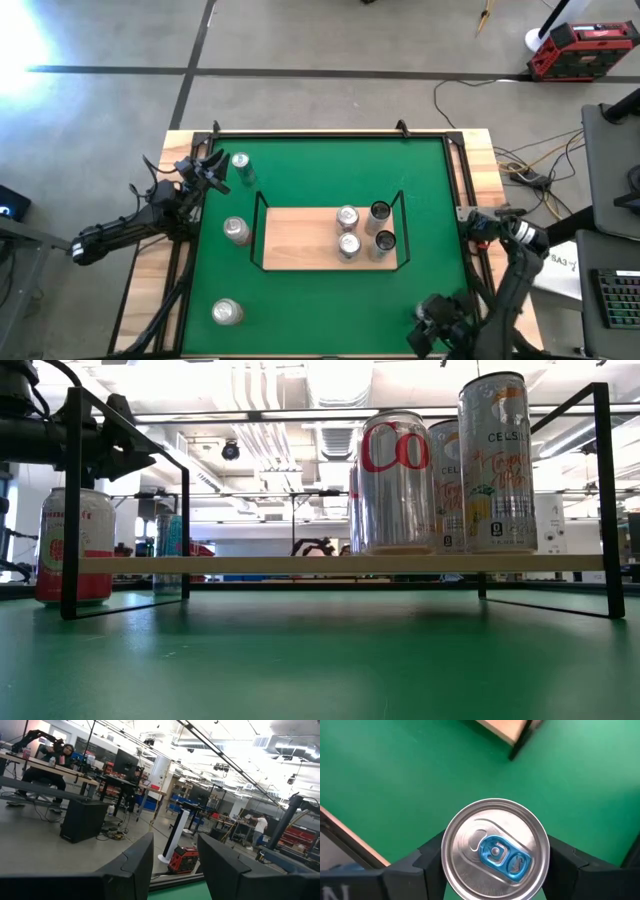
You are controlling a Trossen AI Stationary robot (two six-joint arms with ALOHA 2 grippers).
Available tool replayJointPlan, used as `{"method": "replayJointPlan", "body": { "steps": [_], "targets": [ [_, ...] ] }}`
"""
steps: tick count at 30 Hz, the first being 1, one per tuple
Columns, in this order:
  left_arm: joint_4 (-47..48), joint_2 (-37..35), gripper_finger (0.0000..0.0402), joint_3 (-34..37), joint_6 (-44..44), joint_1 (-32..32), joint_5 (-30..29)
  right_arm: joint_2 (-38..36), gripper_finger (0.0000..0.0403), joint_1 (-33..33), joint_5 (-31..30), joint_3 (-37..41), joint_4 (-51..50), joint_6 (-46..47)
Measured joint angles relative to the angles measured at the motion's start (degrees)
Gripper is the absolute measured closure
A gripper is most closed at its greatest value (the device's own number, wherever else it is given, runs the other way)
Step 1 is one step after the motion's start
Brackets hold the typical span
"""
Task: Place canned beverage on shelf
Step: Put the bottom blue soda can on the shelf
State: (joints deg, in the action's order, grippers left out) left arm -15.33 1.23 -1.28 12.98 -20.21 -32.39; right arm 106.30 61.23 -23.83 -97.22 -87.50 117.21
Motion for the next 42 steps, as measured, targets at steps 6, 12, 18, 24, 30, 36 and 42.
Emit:
{"method": "replayJointPlan", "body": {
  "steps": [6, 12, 18, 24, 30, 36, 42],
  "targets": [
    [0.0, 0.0, 0.0264, 0.0, 0.0, 0.0, 0.0, 0.6, 0.0180, -8.5, -0.9, -3.7, 4.0, -17.8],
    [0.0, 0.0, 0.0264, 0.0, 0.0, 0.0, 0.0, 0.6, 0.0180, -14.3, -6.3, -3.9, 12.7, -38.6],
    [0.0, 0.0, 0.0264, 0.0, 0.0, 0.0, 0.0, 0.6, 0.0179, -18.5, -9.3, -3.9, 21.7, -52.8],
    [0.0, 0.0, 0.0264, 0.0, 0.0, 0.0, 0.0, 0.6, 0.0174, -22.4, -7.9, -3.5, 30.7, -65.3],
    [0.0, 0.0, 0.0264, 0.0, 0.0, 0.0, 0.0, 0.6, 0.0172, -26.2, -3.6, -3.5, 36.7, -73.7],
    [0.0, 0.0, 0.0264, 0.0, 0.0, 0.0, 0.0, 0.7, 0.0171, -28.9, 1.2, -2.7, 41.5, -79.4],
    [0.0, 0.0, 0.0264, 0.0, 0.0, 0.0, 0.0, 3.2, 0.0170, -30.7, 3.4, -2.5, 43.9, -83.7]
  ]
}}
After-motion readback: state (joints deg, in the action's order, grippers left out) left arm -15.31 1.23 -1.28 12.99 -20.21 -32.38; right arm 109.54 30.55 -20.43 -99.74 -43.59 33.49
